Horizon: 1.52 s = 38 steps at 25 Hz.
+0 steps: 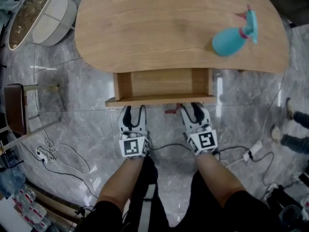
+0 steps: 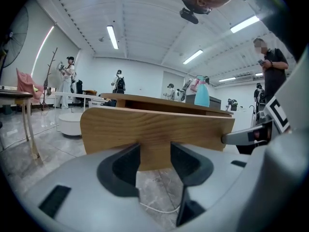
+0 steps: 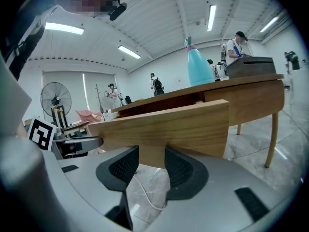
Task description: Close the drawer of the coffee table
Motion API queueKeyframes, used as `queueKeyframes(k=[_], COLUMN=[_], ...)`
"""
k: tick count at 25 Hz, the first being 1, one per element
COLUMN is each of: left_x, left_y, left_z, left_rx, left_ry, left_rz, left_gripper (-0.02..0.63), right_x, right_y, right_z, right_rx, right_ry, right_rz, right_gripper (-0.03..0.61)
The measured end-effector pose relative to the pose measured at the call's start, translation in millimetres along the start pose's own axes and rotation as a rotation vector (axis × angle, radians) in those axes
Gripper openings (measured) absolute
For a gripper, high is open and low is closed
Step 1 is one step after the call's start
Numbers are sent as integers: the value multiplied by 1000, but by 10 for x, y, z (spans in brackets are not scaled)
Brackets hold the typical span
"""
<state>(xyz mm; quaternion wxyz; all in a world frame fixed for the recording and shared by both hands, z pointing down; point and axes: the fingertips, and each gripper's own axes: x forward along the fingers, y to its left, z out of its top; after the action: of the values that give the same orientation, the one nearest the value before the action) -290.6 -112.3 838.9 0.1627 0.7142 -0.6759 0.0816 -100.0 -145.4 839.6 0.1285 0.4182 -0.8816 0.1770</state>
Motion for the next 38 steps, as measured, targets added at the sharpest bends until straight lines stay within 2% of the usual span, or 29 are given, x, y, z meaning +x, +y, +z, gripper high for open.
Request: queueKeyframes(k=[8,15,19,22,27,31,38], left_x=[315,587,740,840,978,1102,1188], left_y=[77,130,153,173,231,242,277], left_z=[164,312,388,484,496,586,610], left_rx=[74,70,99,60,71,43,22], left_ry=[-39,-70,-89,-111,-108,-129,-146], left_rz=[-33,-43,-64,-67,-91,-94,-86], left_gripper=[195,195,195,195,195,195,193], right_x=[301,545,686,776,918,1033,1079], right_y=[-190,-251,-339,-372,-442,-513,-637], right_z=[246,417,508,556,619,690,687], right_rx=[-83,-91,-125,-127,-119,-160,-204], right_ry=[-46,-81,-115,-118,-107,-97,-149], right_rz=[-28,-22,-36,-47,-49,-45,-77], right_gripper=[166,166,166,166,166,164,141])
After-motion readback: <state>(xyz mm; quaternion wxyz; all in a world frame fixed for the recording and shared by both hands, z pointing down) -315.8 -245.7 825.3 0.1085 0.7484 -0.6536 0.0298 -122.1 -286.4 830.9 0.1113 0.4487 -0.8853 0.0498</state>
